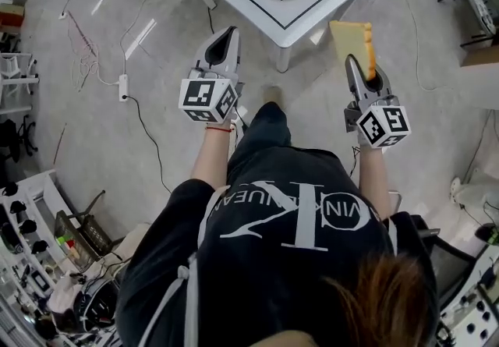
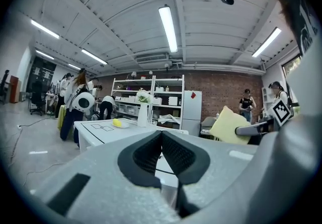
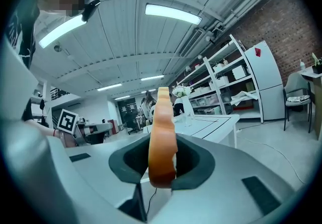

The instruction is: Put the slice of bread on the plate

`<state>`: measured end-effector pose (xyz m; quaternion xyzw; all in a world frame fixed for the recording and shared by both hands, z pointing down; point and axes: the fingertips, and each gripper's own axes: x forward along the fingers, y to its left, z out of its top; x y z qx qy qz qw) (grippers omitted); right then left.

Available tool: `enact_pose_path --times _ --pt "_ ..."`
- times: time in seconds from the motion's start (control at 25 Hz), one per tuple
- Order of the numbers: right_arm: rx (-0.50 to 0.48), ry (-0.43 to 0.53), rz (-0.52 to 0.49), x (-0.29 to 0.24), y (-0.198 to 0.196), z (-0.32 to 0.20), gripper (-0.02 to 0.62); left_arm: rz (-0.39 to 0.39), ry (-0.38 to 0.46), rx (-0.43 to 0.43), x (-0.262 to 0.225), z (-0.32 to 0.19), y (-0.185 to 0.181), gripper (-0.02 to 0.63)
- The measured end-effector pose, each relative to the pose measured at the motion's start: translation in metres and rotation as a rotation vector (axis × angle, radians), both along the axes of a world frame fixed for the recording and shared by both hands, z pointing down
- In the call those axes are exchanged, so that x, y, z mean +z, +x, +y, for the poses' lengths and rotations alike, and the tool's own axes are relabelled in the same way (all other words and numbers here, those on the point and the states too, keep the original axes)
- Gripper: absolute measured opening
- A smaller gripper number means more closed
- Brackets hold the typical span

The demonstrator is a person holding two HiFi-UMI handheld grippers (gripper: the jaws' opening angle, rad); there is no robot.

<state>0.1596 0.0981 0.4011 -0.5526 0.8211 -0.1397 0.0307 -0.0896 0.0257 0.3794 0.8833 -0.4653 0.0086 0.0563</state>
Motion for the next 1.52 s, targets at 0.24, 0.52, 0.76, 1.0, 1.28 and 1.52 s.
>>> enact_pose_path --times 0.24,0.52,0.76,1.0,1.28,1.52 --pt "-0.006 -0.030 -0.009 0.006 -0.010 -0.040 0.097 0.002 -0.020 0.009 0.002 -0.049 -0.006 0.011" --pt "0.018 -0.052 -0.010 0.008 -0.013 -0.088 0.097 0.008 -0.052 0.052 0.012 -0.105 0.002 0.011" --pt "0.048 -0.085 -0.016 0.018 -0.016 -0.124 0.097 0.008 -0.073 0.110 0.021 -0.152 0.014 0.011" --pt "0.044 -0.105 -0.010 0.022 -0.030 -0.155 0.097 0.024 -0.086 0.134 0.029 -0.188 0.013 0.011" --pt "-0.003 -0.136 0.024 0.030 -0.047 -0.177 0.097 0.019 -0.115 0.146 0.046 -0.202 0.014 0.011" --pt "-0.077 -0.162 0.024 0.044 -0.055 -0.211 0.097 0.012 -0.122 0.066 0.053 -0.221 -0.006 0.011"
